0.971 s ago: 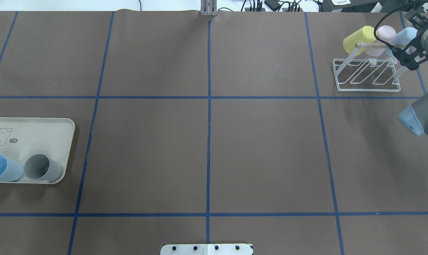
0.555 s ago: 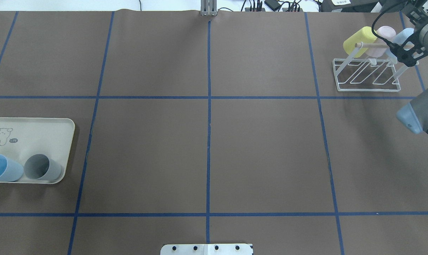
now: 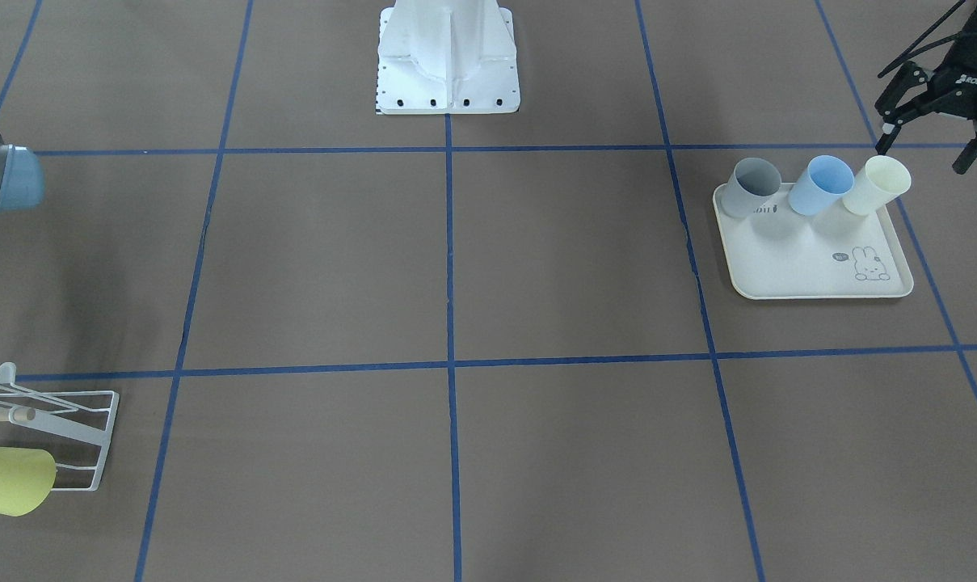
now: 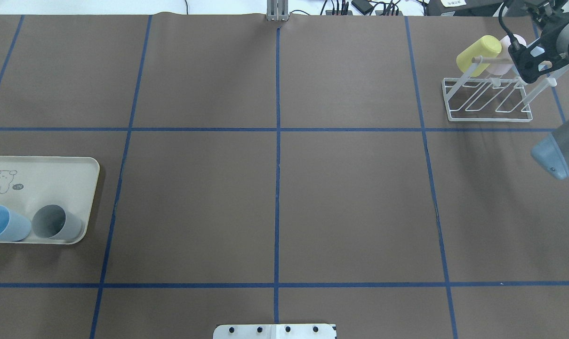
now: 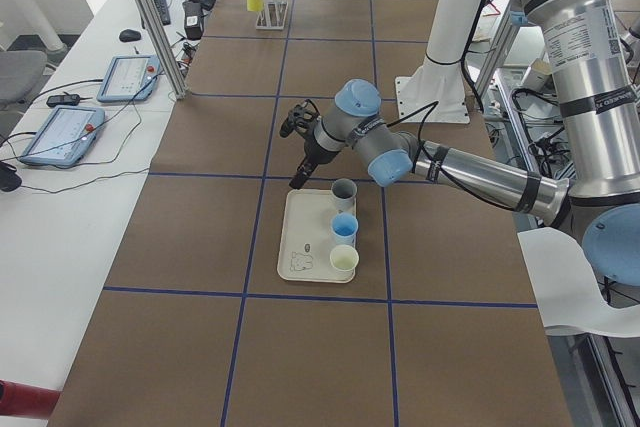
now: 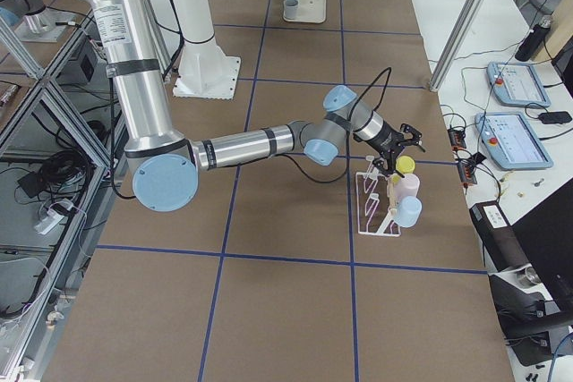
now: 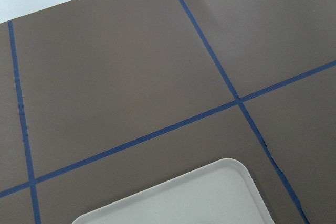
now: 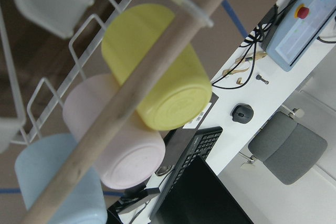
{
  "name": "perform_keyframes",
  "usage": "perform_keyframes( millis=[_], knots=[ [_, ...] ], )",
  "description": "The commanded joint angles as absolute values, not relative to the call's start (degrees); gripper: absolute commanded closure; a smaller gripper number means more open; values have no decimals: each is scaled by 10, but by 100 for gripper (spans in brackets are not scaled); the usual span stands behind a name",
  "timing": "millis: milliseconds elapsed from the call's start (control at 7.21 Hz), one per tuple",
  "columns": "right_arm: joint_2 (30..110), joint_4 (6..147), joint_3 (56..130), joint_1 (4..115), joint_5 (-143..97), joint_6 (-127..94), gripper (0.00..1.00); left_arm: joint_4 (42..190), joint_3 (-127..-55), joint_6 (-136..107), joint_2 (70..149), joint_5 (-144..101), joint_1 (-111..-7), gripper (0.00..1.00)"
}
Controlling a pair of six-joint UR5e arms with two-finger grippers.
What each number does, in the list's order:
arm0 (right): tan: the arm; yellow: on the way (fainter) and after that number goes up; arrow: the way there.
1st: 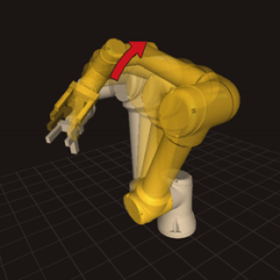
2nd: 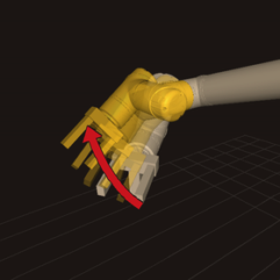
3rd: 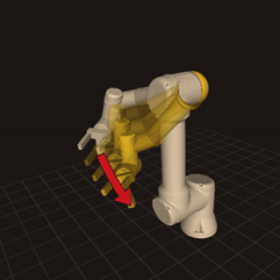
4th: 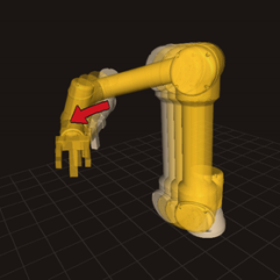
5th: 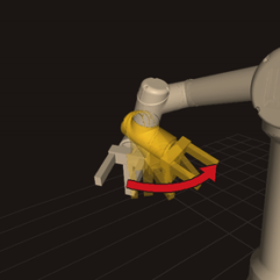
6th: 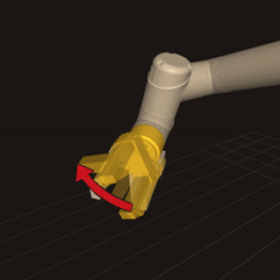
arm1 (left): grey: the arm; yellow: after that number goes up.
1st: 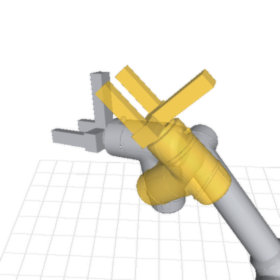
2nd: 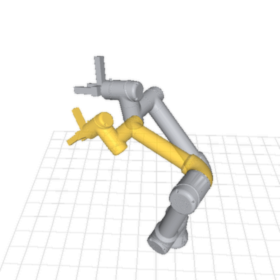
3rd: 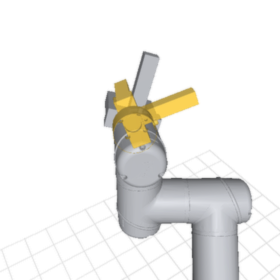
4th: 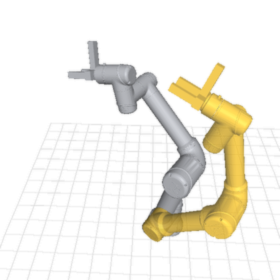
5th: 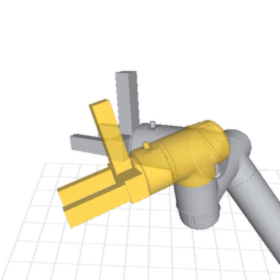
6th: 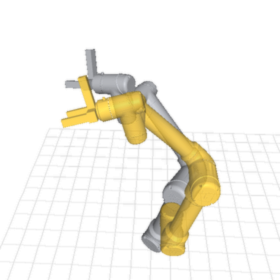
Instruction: Transfer IKEA cup to right arm and place on rack
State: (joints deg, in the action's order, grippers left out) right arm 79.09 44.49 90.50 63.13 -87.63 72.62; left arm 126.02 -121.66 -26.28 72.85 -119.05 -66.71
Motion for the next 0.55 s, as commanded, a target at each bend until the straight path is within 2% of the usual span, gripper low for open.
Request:
perform_keyframes(
  millis=[0, 277, 416],
  knots=[
    [827, 440, 977, 630, -999, 486, 2, 1310, -1180, -263, 725, -1186, -667, 0],
    [838, 439, 1034, 614, -1104, 195, 2, 1417, -1125, -341, 716, -1183, -662, 0],
    [838, 439, 1063, 572, -1113, 74, 2, 1440, -1103, -342, 700, -1182, -660, 0]
  ],
)
